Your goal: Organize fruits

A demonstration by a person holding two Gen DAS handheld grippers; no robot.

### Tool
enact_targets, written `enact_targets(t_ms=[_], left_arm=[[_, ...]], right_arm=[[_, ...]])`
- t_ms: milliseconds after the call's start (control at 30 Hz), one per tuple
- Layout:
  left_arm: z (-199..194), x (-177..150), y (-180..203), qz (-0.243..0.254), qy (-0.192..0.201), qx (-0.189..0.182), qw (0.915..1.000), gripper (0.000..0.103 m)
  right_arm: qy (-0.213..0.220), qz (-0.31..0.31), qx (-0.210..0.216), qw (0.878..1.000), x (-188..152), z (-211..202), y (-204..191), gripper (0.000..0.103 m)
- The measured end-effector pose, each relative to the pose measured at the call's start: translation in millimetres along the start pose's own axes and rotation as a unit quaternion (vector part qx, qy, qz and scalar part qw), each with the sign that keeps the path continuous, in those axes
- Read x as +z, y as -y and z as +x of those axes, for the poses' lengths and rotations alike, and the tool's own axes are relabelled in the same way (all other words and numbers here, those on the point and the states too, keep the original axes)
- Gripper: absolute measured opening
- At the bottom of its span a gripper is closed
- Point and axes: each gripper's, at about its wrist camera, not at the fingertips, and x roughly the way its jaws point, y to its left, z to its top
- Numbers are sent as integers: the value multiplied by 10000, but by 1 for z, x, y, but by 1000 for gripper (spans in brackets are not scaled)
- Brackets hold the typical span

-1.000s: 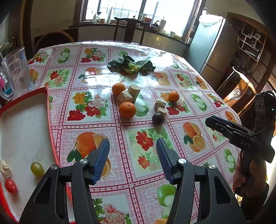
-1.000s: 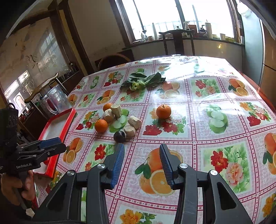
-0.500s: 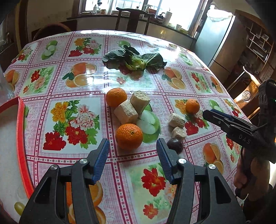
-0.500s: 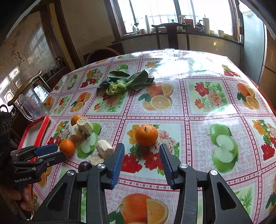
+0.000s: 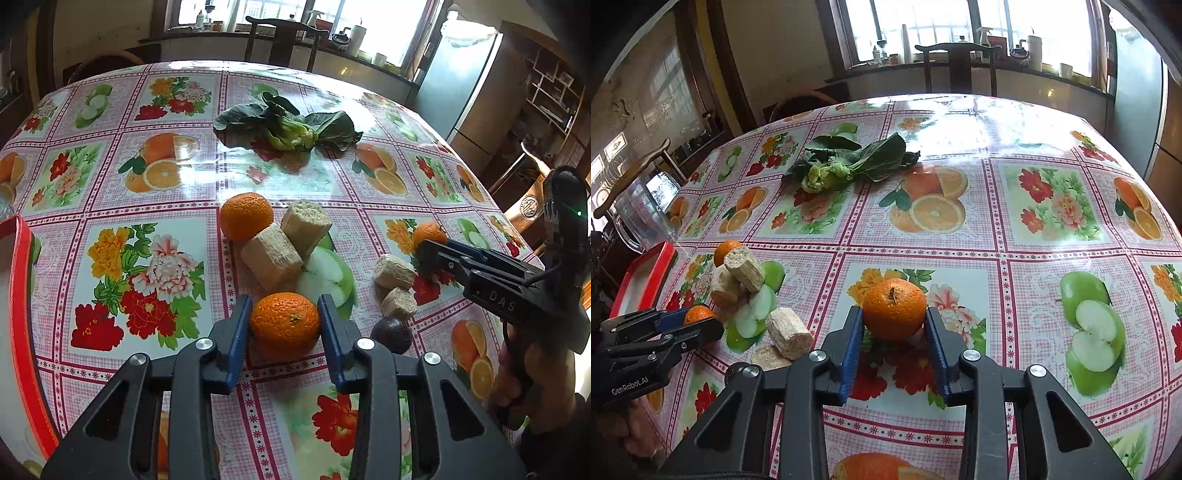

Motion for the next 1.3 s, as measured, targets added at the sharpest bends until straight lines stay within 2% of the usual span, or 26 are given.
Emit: enact_targets(t_ms=[333,667,1300], left_arm=[[-28,-27,2,-91,15,-145,9999,34],[-72,-47,-5,-205,290,-192,9992,34],[-144,-91,-56,-616,732,-5,9954,34]], right_arm=[[155,55,354,9992,-27,-49,-22,34],[284,-54,626,9976,-44,-86,-54,34],[319,-594,1286,9894,-61,-122,-147,34]])
